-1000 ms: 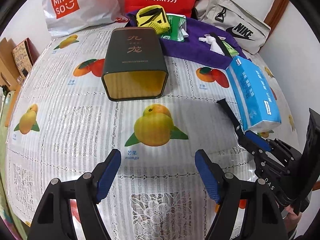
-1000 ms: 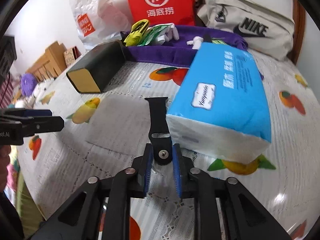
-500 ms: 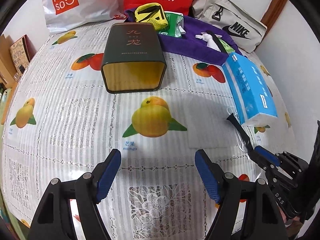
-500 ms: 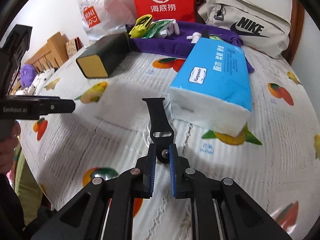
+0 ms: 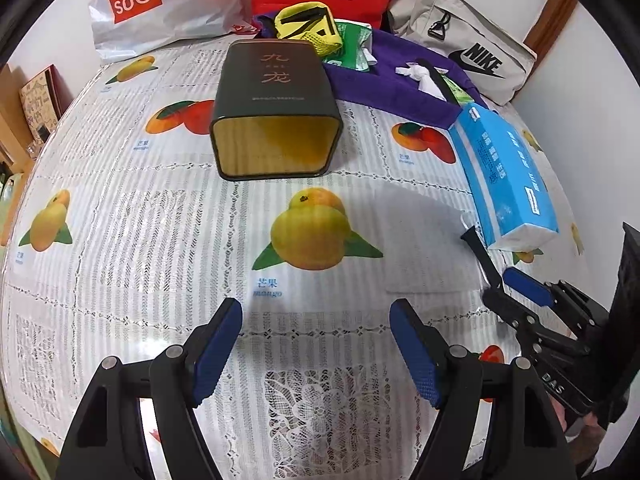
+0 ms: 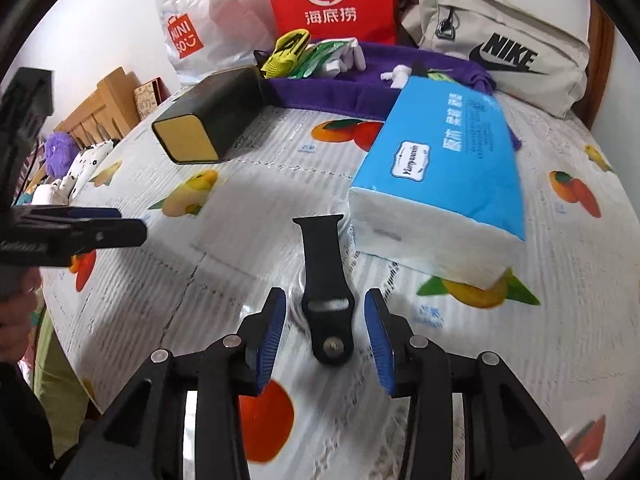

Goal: Organize soft objects
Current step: 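Grasp the black watch strap with the right tool while the left tool grasps the white mesh cloth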

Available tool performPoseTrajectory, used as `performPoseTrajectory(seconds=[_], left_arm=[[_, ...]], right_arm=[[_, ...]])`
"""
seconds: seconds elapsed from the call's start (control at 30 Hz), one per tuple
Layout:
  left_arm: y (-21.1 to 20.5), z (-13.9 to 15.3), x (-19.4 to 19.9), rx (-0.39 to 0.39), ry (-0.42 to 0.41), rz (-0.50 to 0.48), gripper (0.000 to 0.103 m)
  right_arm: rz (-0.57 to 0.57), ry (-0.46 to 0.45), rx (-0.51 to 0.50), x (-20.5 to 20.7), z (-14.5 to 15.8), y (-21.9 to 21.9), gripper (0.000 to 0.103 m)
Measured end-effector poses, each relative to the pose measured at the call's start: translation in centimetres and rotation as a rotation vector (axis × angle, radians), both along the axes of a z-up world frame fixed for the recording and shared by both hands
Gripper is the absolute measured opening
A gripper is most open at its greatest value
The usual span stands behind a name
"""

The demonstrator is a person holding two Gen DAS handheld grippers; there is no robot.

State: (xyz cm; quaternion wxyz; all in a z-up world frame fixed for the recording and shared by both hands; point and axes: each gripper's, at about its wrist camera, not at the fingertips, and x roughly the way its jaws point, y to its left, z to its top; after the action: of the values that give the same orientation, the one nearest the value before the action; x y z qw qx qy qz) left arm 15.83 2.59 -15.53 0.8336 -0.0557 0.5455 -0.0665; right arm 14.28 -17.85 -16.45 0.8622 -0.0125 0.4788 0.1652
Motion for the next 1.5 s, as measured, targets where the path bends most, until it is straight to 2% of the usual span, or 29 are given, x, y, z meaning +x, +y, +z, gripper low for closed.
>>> performPoseTrajectory(seconds=[0.07, 0.13, 0.23, 0.3, 0.53, 0.73, 0.8, 1.0, 1.1, 1.2, 1.27, 1.33, 1.37, 1.43, 1.5], left_arm=[[0.1, -0.2, 0.1, -0.002, 0.006, 0.007, 0.075], [0.1, -0.4, 0.3, -0.004, 0.014, 0.007, 0.075], [-0.1, -0.5, 0.3, -0.005, 0.017, -0.002, 0.075], [-0.3, -0.5, 0.4, -0.007, 0.016, -0.010, 0.075], [-1.9, -0.7, 0.5, -0.046, 0.012, -0.060, 0.075], [-4.4, -1.5, 1.8, -0.109, 0.000, -0.118, 0.075], [-5.4, -1.5, 2.3, -0.113, -0.007, -0.131, 0.079], [-8.8, -2.0, 4.1, -0.016, -0.040, -0.165, 0.087], [-9.4, -1.9, 4.4, -0.028, -0.042, -0.169, 0.089], [-9.8, -2.1, 4.9, -0.048, -0.035, -0.148, 0.097], [-10.4, -2.2, 5.2, -0.030, -0.036, -0.148, 0.102], [-11.4, -2.5, 5.3, 0.018, -0.034, -0.154, 0.103], [-11.8, -2.6, 5.3, 0.046, -0.036, -0.157, 0.103], [-12.7, -2.9, 5.4, 0.103, -0.041, -0.176, 0.103], [-13.2, -3.1, 5.3, 0.137, -0.048, -0.188, 0.103]], right_arm=[[0.000, -0.016, -0.004, 0.4, -0.2, 0.2, 0.041], [0.009, -0.030, -0.029, 0.6, -0.3, 0.6, 0.026], [0.032, -0.032, -0.032, 0.6, 0.1, 0.6, 0.025], [0.022, -0.025, 0.009, 0.3, 0.6, 0.0, 0.025], [-0.035, -0.031, 0.011, -1.8, 1.9, -1.8, 0.025], [-0.093, -0.008, -0.041, -3.4, 1.5, -4.0, 0.025], [-0.123, -0.010, -0.071, -3.9, 1.3, -4.9, 0.025], [-0.142, 0.027, -0.069, -3.6, 0.1, -6.3, 0.028], [-0.139, 0.021, -0.051, -3.1, -0.1, -6.3, 0.029], [-0.137, 0.022, -0.005, -2.6, -0.2, -6.6, 0.038], [-0.130, 0.015, -0.003, -2.4, -0.2, -6.3, 0.041], [-0.115, -0.010, -0.026, -2.3, -0.3, -5.8, 0.041], [-0.111, -0.014, -0.035, -2.3, -0.4, -5.7, 0.039], [-0.100, -0.037, -0.070, -2.5, -0.4, -5.6, 0.025], [-0.107, -0.035, -0.058, -2.7, -0.4, -6.3, 0.021]])
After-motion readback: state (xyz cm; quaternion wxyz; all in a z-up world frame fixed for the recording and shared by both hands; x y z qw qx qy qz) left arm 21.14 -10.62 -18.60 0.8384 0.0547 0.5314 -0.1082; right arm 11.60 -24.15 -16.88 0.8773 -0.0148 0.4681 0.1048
